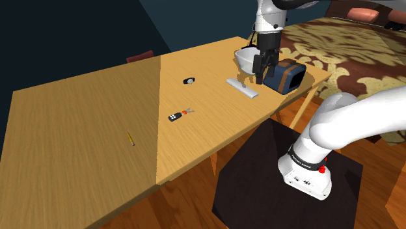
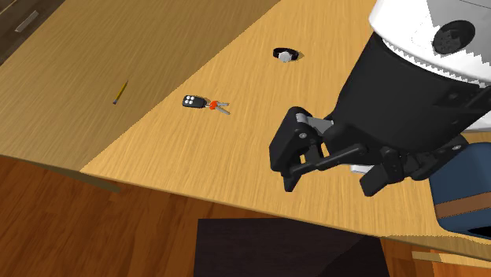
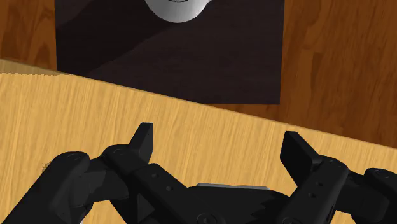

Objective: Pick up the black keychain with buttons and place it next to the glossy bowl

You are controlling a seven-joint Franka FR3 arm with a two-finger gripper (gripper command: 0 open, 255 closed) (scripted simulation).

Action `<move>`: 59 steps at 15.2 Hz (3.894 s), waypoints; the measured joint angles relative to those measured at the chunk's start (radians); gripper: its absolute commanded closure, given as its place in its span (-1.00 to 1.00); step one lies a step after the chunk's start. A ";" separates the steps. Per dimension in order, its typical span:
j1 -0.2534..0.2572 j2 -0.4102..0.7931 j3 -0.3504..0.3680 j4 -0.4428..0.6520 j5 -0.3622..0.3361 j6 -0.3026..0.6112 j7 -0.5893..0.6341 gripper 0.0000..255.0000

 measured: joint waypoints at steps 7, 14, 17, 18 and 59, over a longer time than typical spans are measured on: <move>0.058 0.134 0.000 -0.006 -0.021 0.188 -0.146 -1.00; 0.133 0.343 0.013 0.031 -0.036 0.439 -0.339 -1.00; 0.163 0.427 0.023 0.060 -0.040 0.530 -0.417 -1.00; 0.171 0.452 0.025 0.066 -0.042 0.561 -0.445 -1.00; 0.279 0.838 0.108 0.241 -0.076 0.923 -0.717 1.00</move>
